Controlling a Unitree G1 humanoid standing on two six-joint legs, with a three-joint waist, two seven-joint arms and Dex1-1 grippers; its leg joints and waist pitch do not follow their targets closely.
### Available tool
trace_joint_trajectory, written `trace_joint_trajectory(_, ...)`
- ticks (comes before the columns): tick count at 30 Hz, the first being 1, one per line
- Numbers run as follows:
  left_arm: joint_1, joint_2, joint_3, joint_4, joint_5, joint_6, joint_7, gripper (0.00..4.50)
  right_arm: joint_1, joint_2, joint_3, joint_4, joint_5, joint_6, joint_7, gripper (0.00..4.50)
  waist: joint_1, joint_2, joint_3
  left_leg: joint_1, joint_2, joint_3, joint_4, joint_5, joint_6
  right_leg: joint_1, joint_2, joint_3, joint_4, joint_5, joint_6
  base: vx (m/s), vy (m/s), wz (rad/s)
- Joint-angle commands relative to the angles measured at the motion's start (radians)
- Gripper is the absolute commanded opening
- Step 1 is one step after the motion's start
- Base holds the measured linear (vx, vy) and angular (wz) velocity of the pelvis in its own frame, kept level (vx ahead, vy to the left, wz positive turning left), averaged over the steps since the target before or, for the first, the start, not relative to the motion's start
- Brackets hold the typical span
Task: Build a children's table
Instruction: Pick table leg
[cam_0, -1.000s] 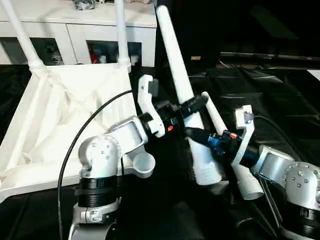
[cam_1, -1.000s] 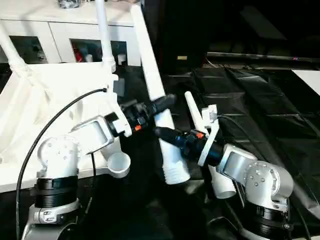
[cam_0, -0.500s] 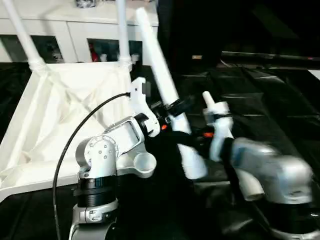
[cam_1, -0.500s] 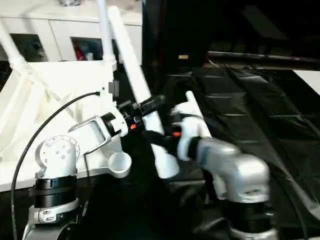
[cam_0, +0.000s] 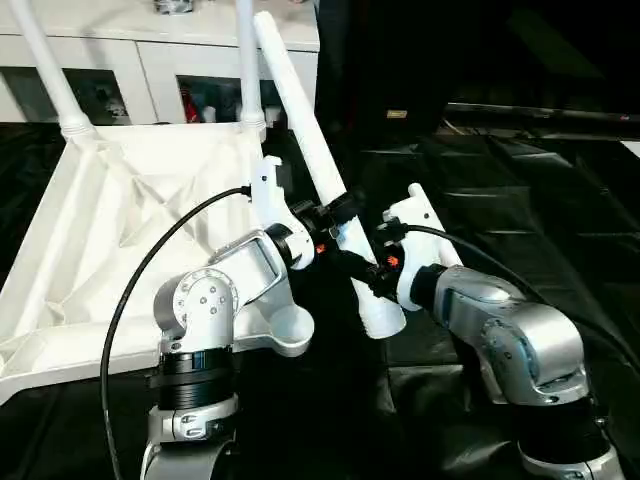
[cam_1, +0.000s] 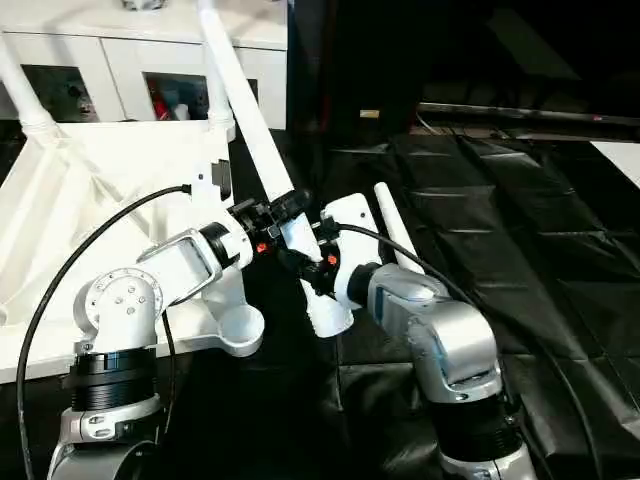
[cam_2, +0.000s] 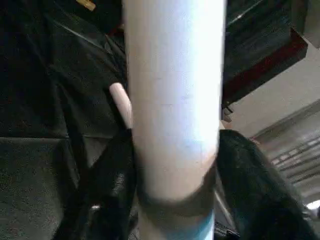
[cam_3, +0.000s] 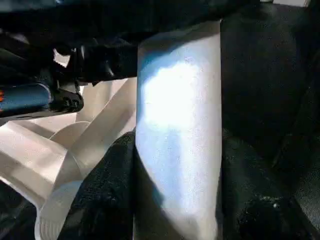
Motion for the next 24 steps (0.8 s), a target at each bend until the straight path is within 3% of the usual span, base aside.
trace_joint_trajectory(1, -0.019, -0.015, -0.02, -0.014, -0.018, -0.012, -0.012, 2.11, -0.007, -0.005, 0.006, 0.012, -0.016, 0.004, -0.01, 1.84, -0.004, -0.003, -0.064, 0.025, 0.011, 0.01, -0.07, -0.18, -0.046, 0.04, -0.016, 0.011, -0.07, -0.129, -0.104, 0.0, 0.0, 0.0)
trace_joint_trajectory(5, -0.021, -0.004, -0.03, -0.013, -0.01, -0.023, -0.022, 1.99, -0.013, -0.014, 0.021, 0.012, -0.03, -0.022, -0.007, 1.84, -0.004, -0.004, -0.065, 0.024, 0.01, 0.01, -0.068, -0.164, -0.044, 0.042, -0.016, 0.011, -0.068, -0.102, -0.108, 0.0, 0.0, 0.0)
trace_joint_trajectory(6, -0.021, -0.002, -0.032, -0.013, -0.008, -0.025, -0.024, 1.92, -0.015, -0.016, 0.024, 0.012, -0.029, -0.03, -0.002, 2.19, -0.003, -0.003, -0.065, 0.024, 0.01, 0.01, -0.068, -0.159, -0.044, 0.042, -0.016, 0.011, -0.066, -0.095, -0.11, 0.0, 0.0, 0.0)
trace_joint_trajectory(8, -0.022, 0.005, -0.04, -0.012, -0.006, -0.035, -0.036, 1.87, -0.018, 0.007, -0.014, 0.01, 0.025, -0.016, 0.023, 2.4, -0.005, -0.002, -0.066, 0.024, 0.009, 0.01, -0.068, -0.161, -0.038, 0.042, -0.015, 0.011, -0.065, -0.09, -0.114, 0.0, 0.0, 0.0)
trace_joint_trajectory(10, -0.024, 0.027, -0.057, -0.013, -0.003, -0.043, -0.072, 1.86, -0.024, 0.012, -0.065, -0.001, 0.092, 0.029, 0.055, 2.56, -0.003, -0.002, -0.067, 0.026, 0.009, 0.01, -0.068, -0.16, -0.027, 0.043, -0.015, 0.011, -0.063, -0.083, -0.12, 0.0, 0.0, 0.0)
trace_joint_trajectory(14, -0.027, 0.071, -0.083, -0.028, -0.021, -0.026, -0.146, 1.85, -0.023, -0.053, -0.086, -0.026, 0.157, 0.084, 0.141, 2.94, 0.001, -0.002, -0.066, 0.028, 0.01, 0.01, -0.067, -0.146, -0.025, 0.044, -0.013, 0.01, -0.061, -0.068, -0.124, 0.0, 0.0, 0.0)
trace_joint_trajectory(18, -0.045, 0.174, -0.108, -0.073, -0.108, 0.052, -0.303, 1.85, -0.03, -0.138, -0.186, -0.039, 0.343, 0.277, 0.28, 3.12, 0.004, -0.005, -0.069, 0.029, 0.007, 0.012, -0.063, -0.118, -0.013, 0.048, -0.014, 0.01, -0.053, -0.042, -0.15, 0.0, 0.0, 0.0)
trace_joint_trajectory(20, -0.047, 0.181, -0.109, -0.075, -0.116, 0.055, -0.315, 1.85, -0.033, -0.14, -0.194, -0.034, 0.356, 0.294, 0.282, 3.12, 0.004, -0.003, -0.067, 0.028, 0.009, 0.012, -0.064, -0.121, -0.014, 0.045, -0.015, 0.009, -0.055, -0.055, -0.163, 0.0, 0.0, 0.0)
trace_joint_trajectory(24, -0.076, 0.224, -0.093, -0.101, -0.187, 0.085, -0.405, 1.84, -0.042, -0.163, -0.195, -0.019, 0.391, 0.321, 0.315, 3.12, 0.004, -0.01, -0.065, 0.029, 0.01, 0.016, -0.066, -0.151, -0.028, 0.043, -0.02, 0.01, -0.062, -0.14, -0.174, 0.0, 0.0, 0.0)
